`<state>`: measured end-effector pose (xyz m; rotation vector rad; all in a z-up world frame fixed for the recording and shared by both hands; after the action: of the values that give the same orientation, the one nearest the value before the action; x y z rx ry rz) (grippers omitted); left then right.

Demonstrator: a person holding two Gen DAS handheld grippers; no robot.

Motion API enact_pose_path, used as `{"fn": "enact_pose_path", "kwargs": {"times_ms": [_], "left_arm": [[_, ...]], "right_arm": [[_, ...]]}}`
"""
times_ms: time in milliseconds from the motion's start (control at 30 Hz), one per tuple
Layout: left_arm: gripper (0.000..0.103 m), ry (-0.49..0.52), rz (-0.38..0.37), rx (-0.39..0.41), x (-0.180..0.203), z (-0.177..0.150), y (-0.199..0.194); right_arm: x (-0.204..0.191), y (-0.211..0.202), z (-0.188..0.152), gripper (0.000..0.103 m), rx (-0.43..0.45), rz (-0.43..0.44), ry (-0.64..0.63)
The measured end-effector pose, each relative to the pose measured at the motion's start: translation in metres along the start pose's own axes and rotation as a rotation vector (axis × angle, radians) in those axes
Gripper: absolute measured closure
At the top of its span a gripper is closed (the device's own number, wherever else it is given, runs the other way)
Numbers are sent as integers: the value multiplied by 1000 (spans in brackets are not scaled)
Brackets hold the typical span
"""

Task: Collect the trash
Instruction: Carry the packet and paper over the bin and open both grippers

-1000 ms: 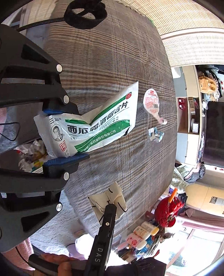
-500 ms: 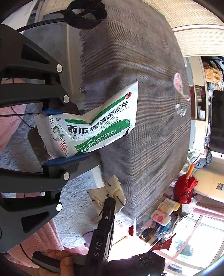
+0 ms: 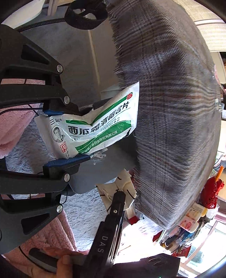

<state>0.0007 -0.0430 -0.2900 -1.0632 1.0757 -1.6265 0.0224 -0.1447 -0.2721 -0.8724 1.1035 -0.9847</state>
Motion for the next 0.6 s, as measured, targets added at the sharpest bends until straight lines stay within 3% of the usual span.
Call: {"fn": "enact_pose_path", "kwargs": {"times_ms": [200,500,600], "left_arm": [[67,-20,-16,-49,-3,-2,26],[66,-42,-45,-77,-4,2,39],[63,-44,-43,-71,-7,3,37]], "right_arm": [[-2,10,0,82,16,-42,-21],[-4,15,8,79,30,-15,1],[-2,16,10,73,30,-15,16]]}}
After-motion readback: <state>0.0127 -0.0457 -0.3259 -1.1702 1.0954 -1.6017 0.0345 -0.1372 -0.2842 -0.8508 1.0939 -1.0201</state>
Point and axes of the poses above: each gripper's, at about its wrist camera, not at the fingertips, and y roughly the way its jaws point, x to its right, z to its top, the point moved 9 cm from there along y, roughly the way its jaws point, and after that the axes turned 12 degrees about -x, right-handed, at the moved point
